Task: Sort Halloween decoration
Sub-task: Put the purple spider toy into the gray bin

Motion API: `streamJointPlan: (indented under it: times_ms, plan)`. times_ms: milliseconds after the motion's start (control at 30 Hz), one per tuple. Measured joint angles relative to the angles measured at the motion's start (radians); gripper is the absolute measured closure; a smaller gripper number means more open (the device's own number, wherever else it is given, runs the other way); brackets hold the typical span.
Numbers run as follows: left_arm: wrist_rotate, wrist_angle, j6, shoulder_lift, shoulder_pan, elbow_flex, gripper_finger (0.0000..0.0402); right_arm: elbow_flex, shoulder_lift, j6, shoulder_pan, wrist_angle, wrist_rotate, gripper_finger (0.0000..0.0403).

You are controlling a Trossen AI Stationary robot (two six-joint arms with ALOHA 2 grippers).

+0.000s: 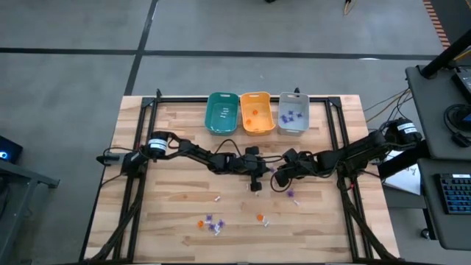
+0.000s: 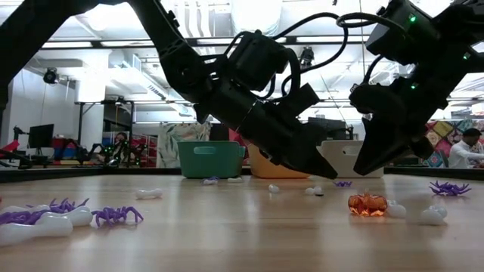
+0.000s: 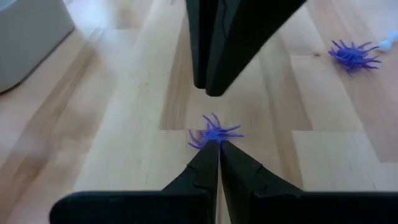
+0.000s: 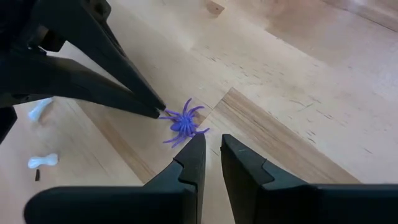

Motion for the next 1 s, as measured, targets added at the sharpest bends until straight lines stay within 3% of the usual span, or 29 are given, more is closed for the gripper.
streamJointPlan:
  times_ms: [400, 700, 1000]
  plan:
    - [0.144, -0.068, -0.021, -0.029, 0.011, 0.041, 0.0401, 0.001, 0.0, 0.0, 0.0, -0.002, 0.0, 0.0359]
    - [0.147, -0.097, -0.026, -0.02, 0.044, 0.045, 0.0401, 0.001, 0.0, 0.143, 0.0, -0.009, -0.02, 0.0358]
    - [0.147, -0.069, -0.015, 0.014, 0.056, 0.045, 0.0401, 0.002, 0.0, 0.121, -0.028, -0.007, -0.037, 0.0358]
